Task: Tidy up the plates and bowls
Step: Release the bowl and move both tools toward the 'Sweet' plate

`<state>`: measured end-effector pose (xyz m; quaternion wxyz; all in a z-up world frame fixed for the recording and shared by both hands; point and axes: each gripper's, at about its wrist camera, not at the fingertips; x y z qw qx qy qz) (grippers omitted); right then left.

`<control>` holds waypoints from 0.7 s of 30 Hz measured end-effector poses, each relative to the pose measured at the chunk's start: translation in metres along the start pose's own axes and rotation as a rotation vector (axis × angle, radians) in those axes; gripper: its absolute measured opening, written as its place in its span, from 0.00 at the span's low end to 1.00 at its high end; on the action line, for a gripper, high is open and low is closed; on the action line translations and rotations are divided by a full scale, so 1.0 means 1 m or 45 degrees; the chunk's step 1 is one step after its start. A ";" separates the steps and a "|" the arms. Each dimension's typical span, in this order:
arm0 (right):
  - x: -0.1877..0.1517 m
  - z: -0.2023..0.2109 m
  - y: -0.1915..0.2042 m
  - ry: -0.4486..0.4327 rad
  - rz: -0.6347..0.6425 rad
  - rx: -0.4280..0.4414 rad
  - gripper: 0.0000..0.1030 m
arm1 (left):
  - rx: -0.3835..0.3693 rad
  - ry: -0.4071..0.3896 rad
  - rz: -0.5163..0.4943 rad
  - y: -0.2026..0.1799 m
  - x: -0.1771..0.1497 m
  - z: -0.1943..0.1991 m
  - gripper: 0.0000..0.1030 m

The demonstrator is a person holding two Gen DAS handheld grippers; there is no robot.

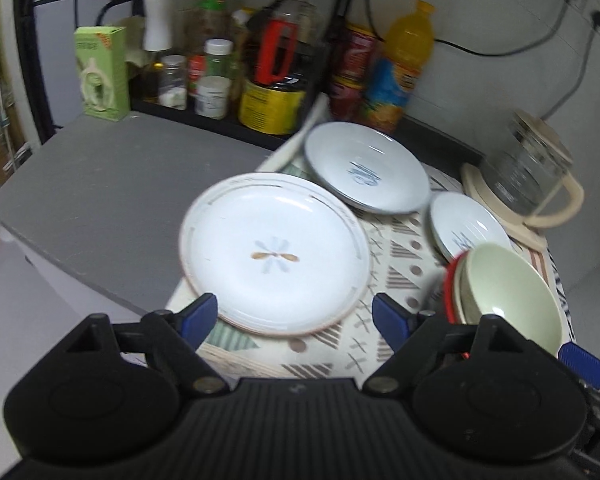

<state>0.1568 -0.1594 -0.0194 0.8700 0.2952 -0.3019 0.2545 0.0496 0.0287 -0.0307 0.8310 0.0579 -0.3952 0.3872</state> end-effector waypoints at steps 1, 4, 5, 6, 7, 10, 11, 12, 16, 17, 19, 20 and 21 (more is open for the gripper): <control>0.001 -0.003 0.004 0.002 0.011 0.008 0.92 | -0.004 -0.003 0.006 0.004 0.003 -0.001 0.82; 0.007 -0.013 0.015 -0.005 0.047 0.028 0.92 | -0.001 -0.012 0.004 0.012 0.013 -0.007 0.83; 0.010 -0.018 0.018 -0.004 0.049 0.029 0.92 | 0.004 -0.010 0.002 0.015 0.016 -0.010 0.83; 0.012 -0.021 0.020 -0.001 0.046 0.033 0.92 | 0.009 -0.005 0.003 0.018 0.019 -0.013 0.83; 0.015 -0.026 0.023 -0.001 0.044 0.042 0.92 | 0.009 -0.002 0.007 0.021 0.023 -0.016 0.84; 0.022 -0.036 0.031 -0.002 0.056 0.052 0.92 | -0.014 -0.003 0.020 0.030 0.035 -0.025 0.87; 0.024 -0.039 0.033 -0.001 0.059 0.053 0.92 | -0.024 -0.004 0.021 0.033 0.038 -0.028 0.87; 0.026 -0.044 0.034 0.002 0.058 0.051 0.92 | -0.021 -0.004 0.016 0.034 0.041 -0.031 0.90; 0.034 -0.059 0.037 0.002 0.044 0.030 0.92 | -0.039 -0.014 0.029 0.043 0.057 -0.044 1.00; 0.036 -0.062 0.037 -0.001 0.042 0.023 0.92 | -0.046 -0.014 0.037 0.045 0.061 -0.047 1.00; 0.041 -0.068 0.037 -0.005 0.028 0.007 0.92 | -0.055 -0.011 0.070 0.050 0.069 -0.055 1.00; 0.044 -0.072 0.037 -0.007 0.018 0.004 0.92 | -0.069 -0.013 0.090 0.053 0.073 -0.059 1.00; 0.045 -0.076 0.036 -0.008 0.012 0.000 0.92 | -0.082 -0.016 0.104 0.055 0.078 -0.063 1.00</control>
Point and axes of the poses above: each gripper's, at about its wrist camera, not at the fingertips, and z roughly against the way its jaws point, y to its left, x to its top, and after that the axes turned 8 degrees about -y, right-handed
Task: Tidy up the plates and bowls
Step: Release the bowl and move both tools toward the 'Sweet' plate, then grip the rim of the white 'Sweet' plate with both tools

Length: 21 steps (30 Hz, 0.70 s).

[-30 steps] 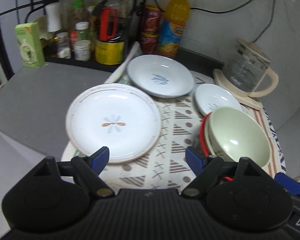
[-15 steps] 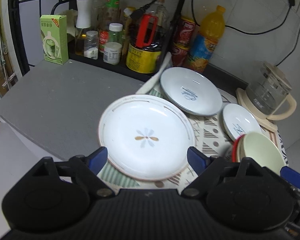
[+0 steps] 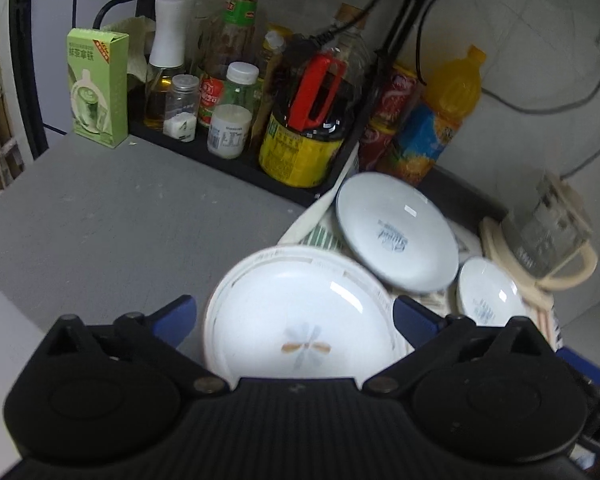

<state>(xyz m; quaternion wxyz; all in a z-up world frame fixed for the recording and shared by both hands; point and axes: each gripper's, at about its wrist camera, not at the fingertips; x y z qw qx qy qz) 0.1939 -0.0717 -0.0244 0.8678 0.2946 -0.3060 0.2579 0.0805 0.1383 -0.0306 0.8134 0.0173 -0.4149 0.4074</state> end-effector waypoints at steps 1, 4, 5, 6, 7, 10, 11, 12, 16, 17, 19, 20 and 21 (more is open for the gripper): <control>0.002 -0.004 -0.001 0.002 -0.008 -0.010 0.92 | -0.013 -0.003 0.007 0.001 0.004 -0.003 1.00; 0.007 -0.017 -0.003 0.005 -0.036 -0.041 0.92 | -0.054 -0.008 0.007 0.000 0.015 -0.014 1.00; 0.009 -0.021 -0.004 0.009 -0.043 -0.055 0.93 | -0.071 -0.004 0.013 0.000 0.018 -0.018 1.00; 0.010 -0.024 -0.005 0.012 -0.050 -0.070 0.93 | -0.088 0.002 0.026 0.000 0.021 -0.023 1.00; 0.012 -0.028 -0.007 0.010 -0.060 -0.083 0.94 | -0.104 0.006 0.040 0.001 0.024 -0.027 1.00; 0.015 -0.036 -0.012 0.004 -0.087 -0.117 0.96 | -0.141 0.032 0.046 -0.003 0.029 -0.040 1.00; 0.017 -0.039 -0.013 0.004 -0.098 -0.122 0.96 | -0.153 0.041 0.037 -0.005 0.032 -0.045 1.00; 0.018 -0.041 -0.014 0.002 -0.110 -0.125 0.96 | -0.156 0.046 0.017 -0.008 0.034 -0.049 1.00; 0.023 -0.050 -0.017 -0.026 -0.134 -0.141 0.96 | -0.191 0.061 -0.055 -0.022 0.043 -0.063 1.00; 0.024 -0.052 -0.019 -0.028 -0.148 -0.139 0.96 | -0.196 0.061 -0.068 -0.026 0.044 -0.067 1.00; 0.026 -0.058 -0.023 -0.033 -0.185 -0.164 0.96 | -0.201 0.068 -0.094 -0.030 0.048 -0.075 1.00; 0.027 -0.061 -0.025 -0.031 -0.196 -0.179 0.96 | -0.211 0.078 -0.103 -0.032 0.050 -0.080 1.00; 0.029 -0.064 -0.026 -0.027 -0.203 -0.198 0.96 | -0.219 0.092 -0.107 -0.034 0.052 -0.085 1.00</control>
Point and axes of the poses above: each gripper's, at about its wrist camera, not at the fingertips, and z roughly against the way its jaws point, y to its left, x to its top, and after that the axes turned 8 degrees about -y, right-handed
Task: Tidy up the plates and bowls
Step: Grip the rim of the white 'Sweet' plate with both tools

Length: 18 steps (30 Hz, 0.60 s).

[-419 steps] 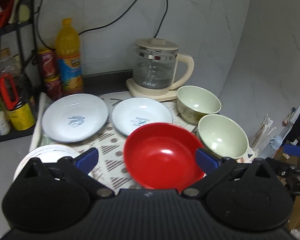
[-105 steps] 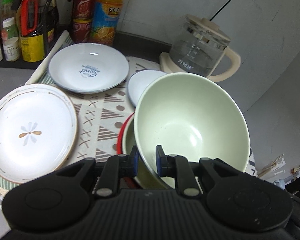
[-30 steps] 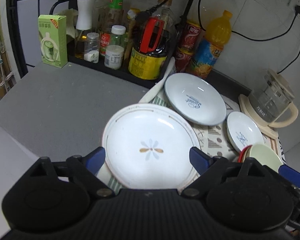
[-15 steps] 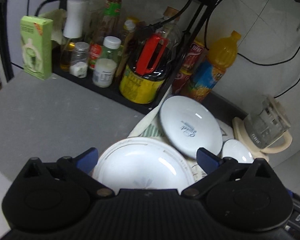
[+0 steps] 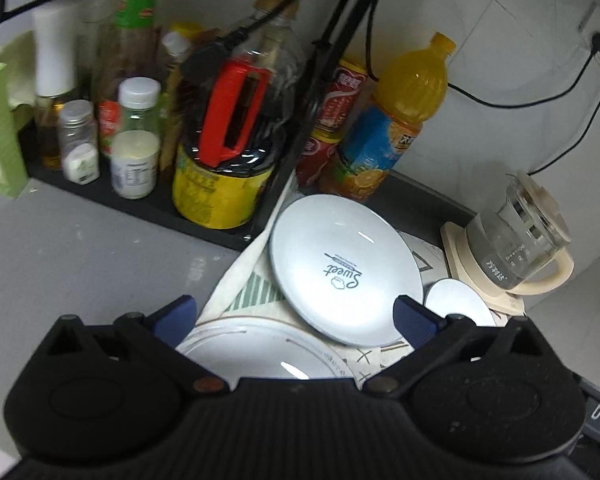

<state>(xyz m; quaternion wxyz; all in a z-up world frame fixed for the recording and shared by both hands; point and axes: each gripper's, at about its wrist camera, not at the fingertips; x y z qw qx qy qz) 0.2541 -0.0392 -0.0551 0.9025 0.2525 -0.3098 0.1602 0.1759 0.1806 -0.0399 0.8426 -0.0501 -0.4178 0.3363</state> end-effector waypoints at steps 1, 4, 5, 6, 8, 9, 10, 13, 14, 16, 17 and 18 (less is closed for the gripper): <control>0.001 -0.003 -0.001 0.006 -0.004 -0.011 0.96 | -0.008 0.012 -0.001 0.000 0.002 -0.004 1.00; 0.005 -0.015 -0.006 0.029 -0.061 0.007 0.96 | -0.027 0.039 -0.017 0.002 0.007 -0.019 1.00; 0.006 -0.018 -0.007 0.034 -0.084 0.009 0.96 | -0.027 0.044 -0.020 0.002 0.009 -0.024 1.00; 0.007 -0.023 -0.008 0.039 -0.103 0.001 0.96 | -0.026 0.052 -0.018 0.003 0.011 -0.029 1.00; 0.009 -0.030 -0.008 0.051 -0.118 -0.023 0.96 | -0.071 0.066 0.009 0.006 0.013 -0.037 1.00; 0.009 -0.035 -0.009 0.061 -0.134 -0.039 0.96 | -0.092 0.073 0.024 0.007 0.014 -0.042 1.00; 0.010 -0.039 -0.010 0.070 -0.155 -0.053 0.96 | -0.099 0.078 0.031 0.007 0.015 -0.046 0.99; 0.010 -0.050 -0.017 0.096 -0.238 -0.079 0.94 | -0.100 0.098 0.051 0.007 0.016 -0.060 0.98; 0.010 -0.054 -0.019 0.107 -0.260 -0.081 0.91 | -0.111 0.101 0.068 0.008 0.016 -0.064 0.98; 0.010 -0.063 -0.021 0.127 -0.288 -0.084 0.84 | -0.117 0.113 0.090 0.009 0.016 -0.074 0.93; 0.010 -0.068 -0.023 0.144 -0.306 -0.091 0.80 | -0.116 0.122 0.095 0.009 0.017 -0.079 0.92; 0.009 -0.073 -0.024 0.162 -0.329 -0.098 0.75 | -0.130 0.136 0.100 0.009 0.016 -0.084 0.89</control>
Point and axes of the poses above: each gripper's, at about its wrist camera, not at the fingertips, and z roughly against the way its jaws point, y to its left, x to its top, and after that the axes turned 8 degrees about -y, right-handed
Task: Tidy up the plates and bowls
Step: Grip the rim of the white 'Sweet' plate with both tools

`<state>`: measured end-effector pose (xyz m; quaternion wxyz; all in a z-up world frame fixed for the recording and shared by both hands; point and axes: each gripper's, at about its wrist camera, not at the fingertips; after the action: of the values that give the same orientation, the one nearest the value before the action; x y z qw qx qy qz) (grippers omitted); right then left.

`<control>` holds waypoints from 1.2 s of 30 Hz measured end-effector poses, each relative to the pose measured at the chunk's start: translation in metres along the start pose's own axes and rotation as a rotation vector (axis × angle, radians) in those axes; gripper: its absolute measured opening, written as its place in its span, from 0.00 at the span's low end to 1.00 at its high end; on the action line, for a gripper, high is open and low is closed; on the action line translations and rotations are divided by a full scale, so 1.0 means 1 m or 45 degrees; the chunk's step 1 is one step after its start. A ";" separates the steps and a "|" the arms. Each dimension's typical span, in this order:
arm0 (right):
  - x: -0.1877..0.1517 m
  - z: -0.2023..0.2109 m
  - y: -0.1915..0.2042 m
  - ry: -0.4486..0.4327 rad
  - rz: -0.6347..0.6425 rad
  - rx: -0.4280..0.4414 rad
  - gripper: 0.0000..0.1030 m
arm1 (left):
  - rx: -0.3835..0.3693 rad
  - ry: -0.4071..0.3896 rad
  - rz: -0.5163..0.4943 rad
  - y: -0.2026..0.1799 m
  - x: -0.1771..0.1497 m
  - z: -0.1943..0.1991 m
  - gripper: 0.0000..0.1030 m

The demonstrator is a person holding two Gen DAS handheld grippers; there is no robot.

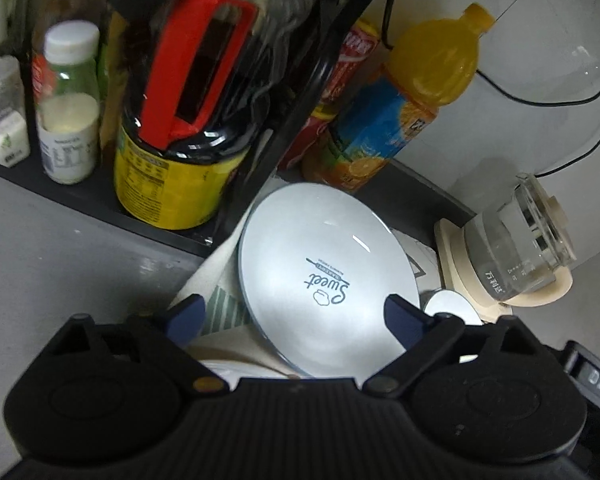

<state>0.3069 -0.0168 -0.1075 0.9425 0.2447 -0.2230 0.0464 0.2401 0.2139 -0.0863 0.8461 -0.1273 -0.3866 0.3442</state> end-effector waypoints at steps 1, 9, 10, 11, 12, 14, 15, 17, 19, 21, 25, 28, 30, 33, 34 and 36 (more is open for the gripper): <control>0.001 -0.005 -0.001 0.016 -0.025 -0.009 0.68 | -0.014 0.008 0.003 0.000 0.000 -0.004 0.86; 0.006 -0.046 -0.012 0.165 -0.215 -0.108 0.44 | 0.025 0.065 0.067 0.008 0.005 -0.035 0.57; 0.006 -0.051 -0.013 0.188 -0.221 -0.126 0.44 | 0.029 0.076 0.070 0.009 0.005 -0.039 0.54; 0.006 -0.056 -0.014 0.209 -0.221 -0.130 0.42 | 0.034 0.089 0.071 0.010 0.006 -0.043 0.52; 0.005 -0.061 -0.014 0.226 -0.219 -0.132 0.40 | 0.042 0.095 0.071 0.010 0.005 -0.046 0.50; 0.005 -0.069 -0.015 0.247 -0.216 -0.170 0.40 | 0.066 0.104 0.063 0.012 0.004 -0.051 0.46; 0.004 -0.073 -0.016 0.256 -0.223 -0.195 0.39 | 0.073 0.115 0.060 0.012 0.002 -0.054 0.43; 0.002 -0.080 -0.018 0.274 -0.235 -0.227 0.39 | 0.075 0.139 0.060 0.013 -0.001 -0.060 0.39; 0.000 -0.086 -0.019 0.295 -0.232 -0.241 0.39 | 0.076 0.156 0.055 0.013 -0.005 -0.065 0.36; -0.004 -0.093 -0.016 0.318 -0.216 -0.240 0.39 | 0.078 0.168 0.043 0.014 -0.007 -0.068 0.33; -0.010 -0.104 -0.011 0.343 -0.200 -0.235 0.37 | 0.083 0.196 0.040 0.015 -0.010 -0.078 0.25; -0.015 -0.111 -0.008 0.357 -0.200 -0.244 0.35 | 0.086 0.210 0.036 0.018 -0.011 -0.084 0.19; -0.019 -0.117 -0.008 0.373 -0.203 -0.244 0.32 | 0.079 0.200 0.030 0.017 -0.011 -0.086 0.19; -0.021 -0.116 -0.010 0.349 -0.206 -0.240 0.26 | 0.076 0.208 0.017 0.018 -0.010 -0.086 0.15; -0.020 -0.114 -0.012 0.338 -0.214 -0.240 0.17 | 0.072 0.212 0.020 0.020 -0.009 -0.085 0.14; -0.017 -0.106 -0.015 0.287 -0.211 -0.213 0.13 | 0.034 0.189 0.010 0.021 -0.005 -0.078 0.11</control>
<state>0.3365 0.0218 -0.2045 0.9792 0.1763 -0.0979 -0.0229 0.2858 0.2297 -0.1515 0.8726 -0.1426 -0.3176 0.3425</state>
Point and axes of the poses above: each gripper's, at about its wrist camera, not at the fingertips, and z roughly against the way its jaws point, y to its left, x to its top, and after that the axes turned 8 degrees about -y, right-handed
